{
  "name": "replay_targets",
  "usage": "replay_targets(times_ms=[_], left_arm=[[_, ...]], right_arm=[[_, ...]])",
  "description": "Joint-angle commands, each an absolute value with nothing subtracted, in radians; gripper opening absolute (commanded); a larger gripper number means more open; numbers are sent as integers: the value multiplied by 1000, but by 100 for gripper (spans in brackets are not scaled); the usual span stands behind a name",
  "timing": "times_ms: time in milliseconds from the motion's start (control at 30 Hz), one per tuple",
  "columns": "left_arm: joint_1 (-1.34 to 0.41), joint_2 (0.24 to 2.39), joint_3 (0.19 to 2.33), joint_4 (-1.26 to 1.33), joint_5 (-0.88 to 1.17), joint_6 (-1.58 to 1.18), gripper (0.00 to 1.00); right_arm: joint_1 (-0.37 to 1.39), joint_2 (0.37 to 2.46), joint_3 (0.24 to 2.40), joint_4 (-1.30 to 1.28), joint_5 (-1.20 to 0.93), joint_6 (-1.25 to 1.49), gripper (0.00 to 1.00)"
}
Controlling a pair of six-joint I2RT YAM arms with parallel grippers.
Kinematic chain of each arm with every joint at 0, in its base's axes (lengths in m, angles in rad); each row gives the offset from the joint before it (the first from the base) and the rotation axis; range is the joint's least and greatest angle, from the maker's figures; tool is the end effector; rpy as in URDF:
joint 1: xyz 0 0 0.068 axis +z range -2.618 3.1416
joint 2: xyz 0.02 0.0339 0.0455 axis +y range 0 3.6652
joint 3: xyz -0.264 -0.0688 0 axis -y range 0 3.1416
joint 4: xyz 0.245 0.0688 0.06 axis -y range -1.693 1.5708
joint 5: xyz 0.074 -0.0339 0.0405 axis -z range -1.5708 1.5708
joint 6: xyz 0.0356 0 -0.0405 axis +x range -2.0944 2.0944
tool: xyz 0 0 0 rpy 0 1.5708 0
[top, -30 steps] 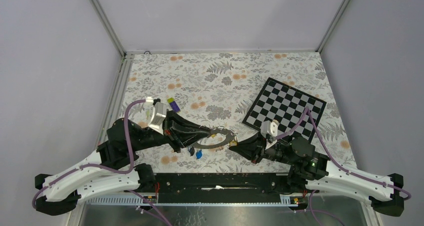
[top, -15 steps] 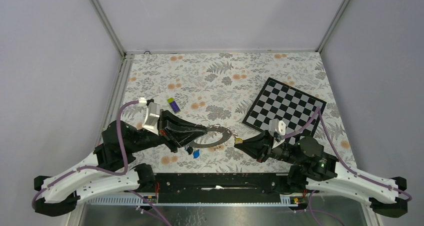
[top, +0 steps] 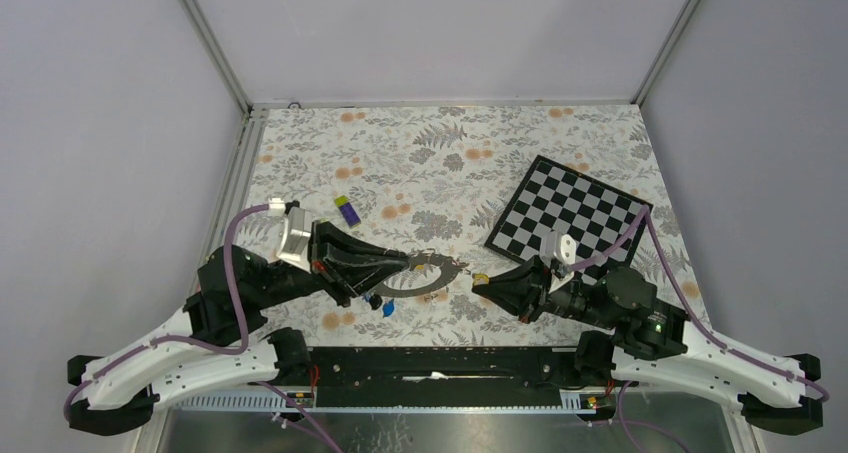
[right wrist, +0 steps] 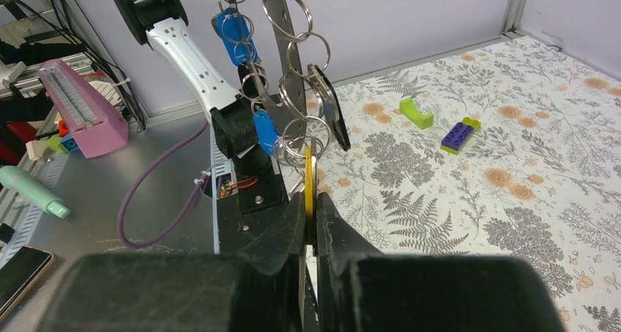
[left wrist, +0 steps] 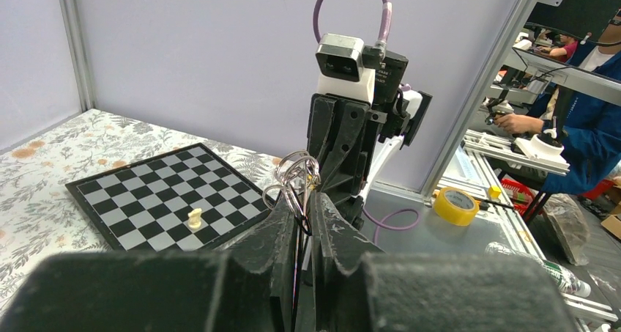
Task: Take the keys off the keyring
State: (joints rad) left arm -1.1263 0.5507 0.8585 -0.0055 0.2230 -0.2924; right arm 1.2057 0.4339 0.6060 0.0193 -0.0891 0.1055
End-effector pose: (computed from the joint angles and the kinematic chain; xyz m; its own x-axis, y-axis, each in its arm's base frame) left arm 0.0420 -0.1064 0.4154 -0.1574 -0.3233 -0.9331 0.9669 0.1416 -0.2121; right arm 0.0395 0.1123 0.3464 -0.0337 0.2056 -0.9781 -0.9634 0.2538 0.0865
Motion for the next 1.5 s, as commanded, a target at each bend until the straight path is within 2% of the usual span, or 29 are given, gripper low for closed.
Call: replay_targets(times_ms=[0, 167, 400, 933, 1100, 1333, 1467], left_arm=[[-1127, 524, 864, 88, 193, -295, 12], [-1127, 519, 859, 79, 179, -295, 9], [-1127, 508, 854, 77, 177, -301, 10], [-1127, 515, 827, 84, 190, -320, 16], [-1127, 530, 821, 103, 215, -333, 16], [-1127, 525, 824, 106, 229, -326, 1], [-1127, 503, 828, 95, 220, -320, 0]], right_arm=[[1207, 448, 673, 6, -87, 94, 0], [1206, 474, 728, -70, -66, 99, 0], [1206, 524, 823, -138, -95, 72, 0], [1207, 788, 1294, -703, -193, 31, 0], [1206, 831, 1373, -798, -202, -22, 0], [1206, 833, 1411, -843, -108, -68, 0], [1206, 812, 1384, -848, 5, -84, 0]])
